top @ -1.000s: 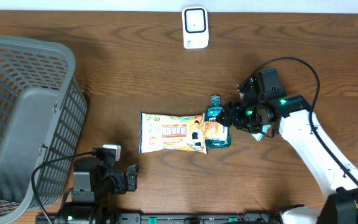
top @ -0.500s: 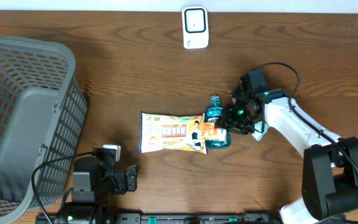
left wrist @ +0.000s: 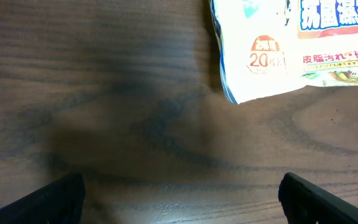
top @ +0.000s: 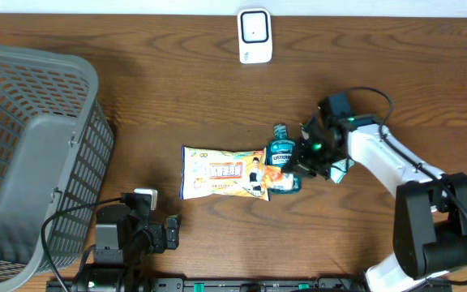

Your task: Scan the item barcode

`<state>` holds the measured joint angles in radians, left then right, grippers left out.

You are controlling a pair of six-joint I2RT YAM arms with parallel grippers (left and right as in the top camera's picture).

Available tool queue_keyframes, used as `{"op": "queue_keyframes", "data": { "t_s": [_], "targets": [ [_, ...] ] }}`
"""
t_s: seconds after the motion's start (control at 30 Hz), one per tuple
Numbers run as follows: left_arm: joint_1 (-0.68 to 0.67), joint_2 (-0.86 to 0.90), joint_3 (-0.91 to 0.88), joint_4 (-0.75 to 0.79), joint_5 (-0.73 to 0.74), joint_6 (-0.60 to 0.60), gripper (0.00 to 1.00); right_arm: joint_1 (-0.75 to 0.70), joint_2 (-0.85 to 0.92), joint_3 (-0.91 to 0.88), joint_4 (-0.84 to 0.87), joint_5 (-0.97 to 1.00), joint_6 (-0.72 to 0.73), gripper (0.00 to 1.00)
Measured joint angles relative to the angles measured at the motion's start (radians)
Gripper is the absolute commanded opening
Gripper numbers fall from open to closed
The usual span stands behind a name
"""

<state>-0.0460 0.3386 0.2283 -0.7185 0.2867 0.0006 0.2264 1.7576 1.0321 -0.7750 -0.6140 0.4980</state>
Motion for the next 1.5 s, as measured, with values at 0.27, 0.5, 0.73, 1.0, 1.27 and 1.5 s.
{"op": "queue_keyframes", "data": {
  "t_s": [0.27, 0.5, 0.73, 1.0, 1.27, 1.5],
  "targets": [
    [0.0, 0.0, 0.0, -0.001, 0.0, 0.0, 0.99, -0.138, 0.01, -0.002, -0.426, -0.315, 0.03, 0.02],
    [0.0, 0.0, 0.0, 0.0, 0.0, 0.0, 0.99, -0.144, 0.01, -0.004, -0.647, -0.396, 0.035, 0.01],
    [0.0, 0.0, 0.0, 0.0, 0.0, 0.0, 0.99, -0.144, 0.01, -0.004, -0.654, -0.411, 0.025, 0.01],
    [0.0, 0.0, 0.0, 0.0, 0.0, 0.0, 0.99, -0.144, 0.01, -0.005, -0.821, -0.419, -0.025, 0.01],
    [0.0, 0.0, 0.0, 0.0, 0.0, 0.0, 0.99, -0.144, 0.011, -0.005, -0.925, -0.402, -0.201, 0.02],
    [0.0, 0.0, 0.0, 0.0, 0.0, 0.0, 0.99, -0.123, 0.01, -0.005, -0.927, -0.376, -0.239, 0.01]
  ]
}}
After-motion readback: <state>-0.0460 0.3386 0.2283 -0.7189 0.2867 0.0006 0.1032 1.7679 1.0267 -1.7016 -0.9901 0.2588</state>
